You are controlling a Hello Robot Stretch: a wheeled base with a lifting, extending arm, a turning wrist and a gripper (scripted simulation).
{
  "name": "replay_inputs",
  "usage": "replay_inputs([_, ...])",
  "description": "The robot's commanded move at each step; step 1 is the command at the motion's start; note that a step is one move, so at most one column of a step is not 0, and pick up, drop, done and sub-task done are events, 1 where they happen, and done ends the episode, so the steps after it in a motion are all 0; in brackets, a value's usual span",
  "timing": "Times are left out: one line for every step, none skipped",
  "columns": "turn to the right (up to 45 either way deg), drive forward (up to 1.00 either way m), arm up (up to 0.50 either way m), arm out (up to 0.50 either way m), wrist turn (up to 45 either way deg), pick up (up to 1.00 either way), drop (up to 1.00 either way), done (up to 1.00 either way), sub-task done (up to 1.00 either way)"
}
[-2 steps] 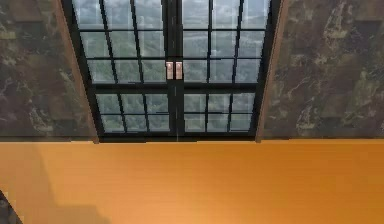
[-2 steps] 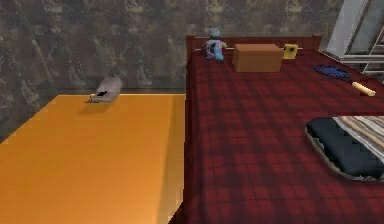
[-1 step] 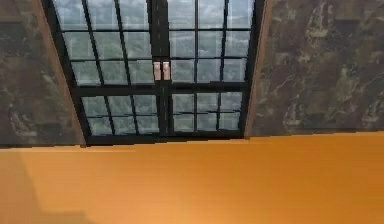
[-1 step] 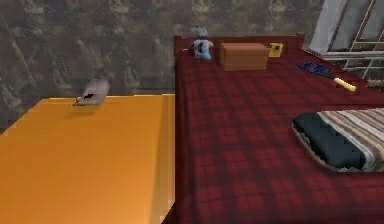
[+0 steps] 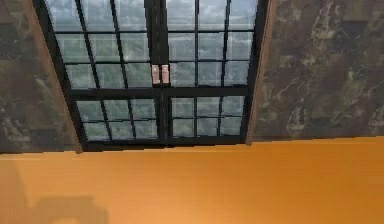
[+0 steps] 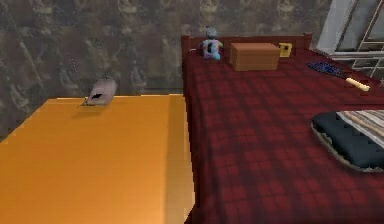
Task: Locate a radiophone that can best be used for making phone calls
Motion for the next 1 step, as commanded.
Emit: replay_inputs([33.0,0.0,0.0,0.0,0.0,0.0,0.0,0.0,0.0])
